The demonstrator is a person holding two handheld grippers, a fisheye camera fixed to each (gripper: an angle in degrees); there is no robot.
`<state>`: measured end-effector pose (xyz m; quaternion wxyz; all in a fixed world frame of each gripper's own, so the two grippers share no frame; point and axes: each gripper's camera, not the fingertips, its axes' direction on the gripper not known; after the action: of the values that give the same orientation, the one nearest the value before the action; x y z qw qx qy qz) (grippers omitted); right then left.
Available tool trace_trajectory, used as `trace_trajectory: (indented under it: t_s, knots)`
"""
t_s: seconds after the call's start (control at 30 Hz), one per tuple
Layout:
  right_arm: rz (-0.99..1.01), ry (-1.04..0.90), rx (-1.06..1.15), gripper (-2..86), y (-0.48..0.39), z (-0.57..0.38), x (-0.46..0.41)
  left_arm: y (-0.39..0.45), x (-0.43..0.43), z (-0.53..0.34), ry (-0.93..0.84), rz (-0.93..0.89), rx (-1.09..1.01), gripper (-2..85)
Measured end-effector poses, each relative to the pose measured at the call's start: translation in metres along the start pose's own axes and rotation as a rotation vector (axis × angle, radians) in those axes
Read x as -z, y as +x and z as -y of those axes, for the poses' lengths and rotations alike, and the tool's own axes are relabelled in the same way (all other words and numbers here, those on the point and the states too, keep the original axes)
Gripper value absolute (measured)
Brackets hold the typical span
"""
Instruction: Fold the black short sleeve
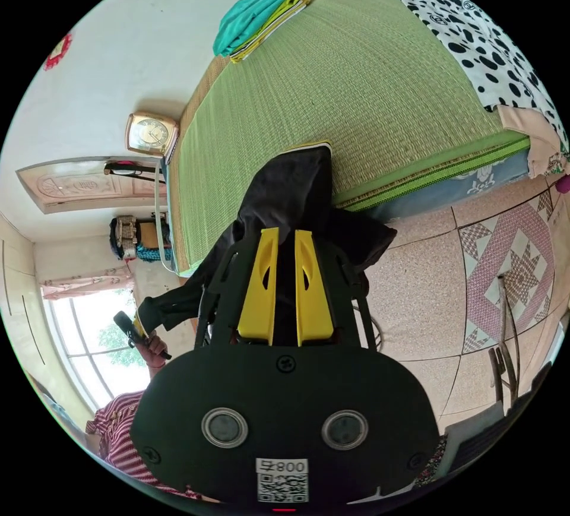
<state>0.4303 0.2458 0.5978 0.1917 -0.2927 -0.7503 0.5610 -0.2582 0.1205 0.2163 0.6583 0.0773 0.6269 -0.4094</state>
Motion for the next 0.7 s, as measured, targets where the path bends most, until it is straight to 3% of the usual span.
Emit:
trace_trajectory:
  t_s: [0.2, 0.5, 0.7]
  knots:
    - [0.032, -0.035, -0.019, 1.5, 0.007, 0.006, -0.015, 0.012, -0.011, 0.0, 0.024, -0.006, 0.014, 1.0]
    - [0.07, 0.005, -0.061, 8.9, 0.021, 0.014, -0.006, 0.039, -0.037, 0.007, 0.03, -0.015, 0.005, 1.0]
    - [0.011, -0.041, -0.079, 6.6, 0.032, 0.018, -0.032, 0.061, -0.058, 0.009, 0.031, -0.02, 0.003, 0.9]
